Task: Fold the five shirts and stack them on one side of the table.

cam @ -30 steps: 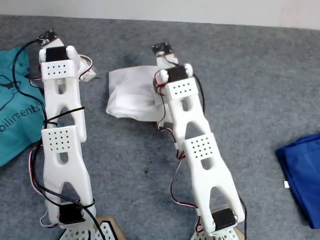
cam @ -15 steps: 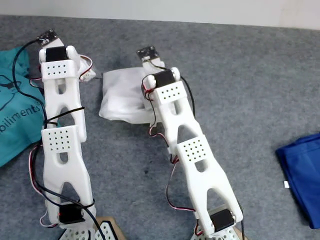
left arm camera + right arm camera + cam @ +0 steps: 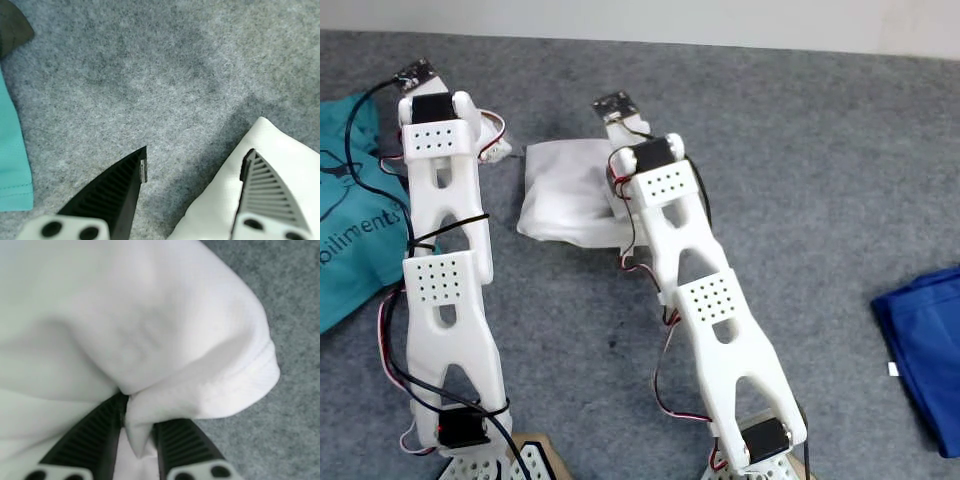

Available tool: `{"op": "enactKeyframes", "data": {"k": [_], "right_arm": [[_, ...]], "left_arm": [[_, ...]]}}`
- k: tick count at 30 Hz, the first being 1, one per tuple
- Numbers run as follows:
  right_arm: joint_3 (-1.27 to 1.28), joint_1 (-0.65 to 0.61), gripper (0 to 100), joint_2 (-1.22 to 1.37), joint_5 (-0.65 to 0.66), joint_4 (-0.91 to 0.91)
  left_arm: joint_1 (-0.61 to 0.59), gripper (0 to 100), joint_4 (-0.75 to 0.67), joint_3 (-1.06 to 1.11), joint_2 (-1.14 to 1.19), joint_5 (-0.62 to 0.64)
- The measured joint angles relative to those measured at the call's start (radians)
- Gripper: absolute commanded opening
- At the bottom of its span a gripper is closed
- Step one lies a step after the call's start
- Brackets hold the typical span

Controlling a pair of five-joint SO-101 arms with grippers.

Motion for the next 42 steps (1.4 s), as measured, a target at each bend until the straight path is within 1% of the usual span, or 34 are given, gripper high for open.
{"op": "enactKeyframes", "data": {"k": [2, 5, 11, 13, 15, 19, 20, 22, 24, 27, 31, 38, 42], "right_arm": [[-0.002, 0.018, 0.9, -0.008, 0.000, 0.011], [0.000, 0.078, 0.9, -0.038, 0.002, 0.038], [0.003, 0.262, 0.9, -0.097, 0.003, 0.054], [0.026, 0.296, 1.4, -0.098, 0.003, 0.054], [0.080, 0.296, 5.7, -0.100, 0.005, 0.054], [0.170, 0.249, 25.9, -0.121, 0.041, 0.052], [0.172, 0.235, 28.3, -0.124, 0.051, 0.052], [0.172, 0.213, 28.0, -0.127, 0.074, 0.052], [0.167, 0.206, 26.8, -0.127, 0.103, 0.052], [0.106, 0.206, 26.5, -0.123, 0.120, 0.057], [0.003, 0.219, 26.4, -0.124, 0.129, 0.058], [-0.014, 0.222, 26.4, -0.124, 0.129, 0.058], [-0.014, 0.143, 26.4, -0.124, 0.129, 0.058]], "left_arm": [[0.000, 31, 0.000, 0.000, 0.000, 0.000], [0.000, 31, 0.000, 0.000, 0.000, 0.000], [0.000, 31, 0.000, 0.000, 0.000, 0.000], [0.000, 31, 0.000, 0.000, 0.000, 0.000], [0.000, 31, 0.000, 0.000, 0.000, 0.000], [0.006, 31, 0.000, 0.000, 0.000, 0.000], [0.014, 31, 0.000, 0.000, 0.000, 0.000], [0.046, 31, 0.000, 0.000, 0.000, -0.038], [0.089, 31, 0.000, 0.000, 0.000, -0.107], [0.137, 31, 0.000, -0.003, 0.023, -0.169], [0.141, 31, 0.000, -0.003, 0.049, -0.180], [0.140, 31, 0.000, -0.009, 0.052, -0.180], [0.117, 31, 0.000, -0.054, 0.052, -0.180]]}}
